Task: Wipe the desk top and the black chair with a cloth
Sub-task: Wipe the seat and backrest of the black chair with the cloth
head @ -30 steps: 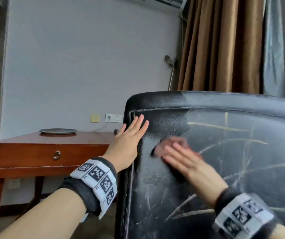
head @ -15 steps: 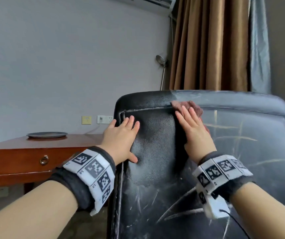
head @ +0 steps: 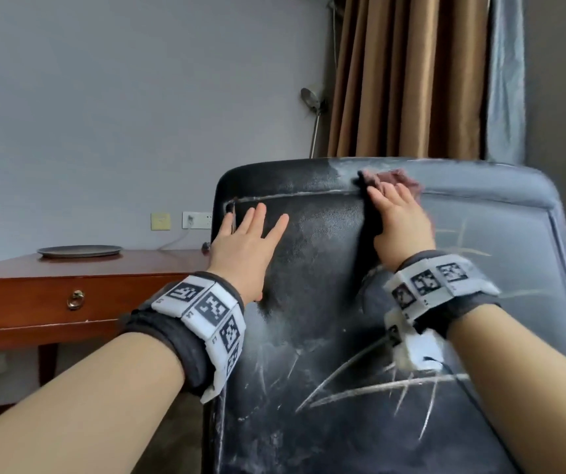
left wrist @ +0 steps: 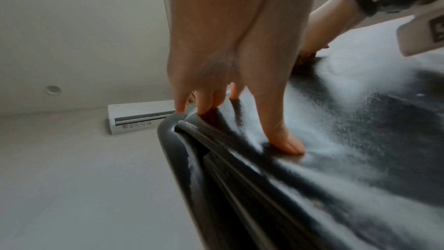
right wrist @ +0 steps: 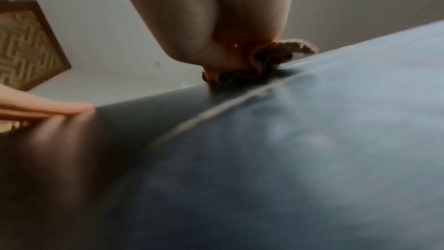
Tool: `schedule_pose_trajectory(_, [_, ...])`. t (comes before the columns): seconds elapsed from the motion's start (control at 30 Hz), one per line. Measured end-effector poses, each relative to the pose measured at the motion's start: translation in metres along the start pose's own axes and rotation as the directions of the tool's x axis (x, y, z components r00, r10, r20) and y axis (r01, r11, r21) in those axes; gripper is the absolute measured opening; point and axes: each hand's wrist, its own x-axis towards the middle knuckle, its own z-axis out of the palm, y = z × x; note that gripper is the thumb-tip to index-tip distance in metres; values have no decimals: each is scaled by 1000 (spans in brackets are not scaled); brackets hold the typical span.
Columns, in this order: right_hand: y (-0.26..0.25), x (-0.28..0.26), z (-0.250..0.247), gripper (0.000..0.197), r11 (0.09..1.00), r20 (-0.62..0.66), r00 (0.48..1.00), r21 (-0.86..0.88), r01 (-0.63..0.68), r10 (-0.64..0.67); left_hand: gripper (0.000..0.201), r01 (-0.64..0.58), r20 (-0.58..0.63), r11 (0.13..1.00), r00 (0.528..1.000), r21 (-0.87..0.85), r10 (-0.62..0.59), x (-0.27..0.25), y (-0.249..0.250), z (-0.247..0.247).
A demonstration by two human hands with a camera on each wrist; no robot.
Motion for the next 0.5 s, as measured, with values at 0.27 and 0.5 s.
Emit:
schedule_pose_trajectory(0.27, [-36,-7,15,85,969,-35,987,184,163,-159,124,5,8,999,1000,-47,-5,-3,-5,1])
schedule_pose_trajectory(0.5, [15,5,-10,59,998,-24,998,-11,-54,54,112,15,-31,993,999,-117,-18,-5,0,6])
